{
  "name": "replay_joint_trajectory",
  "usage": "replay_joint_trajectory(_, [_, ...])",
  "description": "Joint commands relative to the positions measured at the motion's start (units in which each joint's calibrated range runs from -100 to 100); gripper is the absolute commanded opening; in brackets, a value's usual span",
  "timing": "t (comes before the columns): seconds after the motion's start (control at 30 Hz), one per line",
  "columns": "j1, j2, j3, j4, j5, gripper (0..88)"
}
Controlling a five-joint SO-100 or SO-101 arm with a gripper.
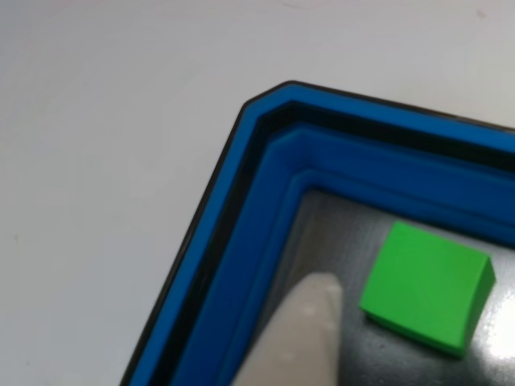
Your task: Pick up green cube and drop it in the blue box
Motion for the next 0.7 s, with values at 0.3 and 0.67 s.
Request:
replay_joint_trajectory(0.3, [0.47,-1.65,-1.39,-1.21,0.15,29.7])
replay_joint_trajectory(0.67, [1.41,-8.08,3.13,-0.80,0.10,29.2])
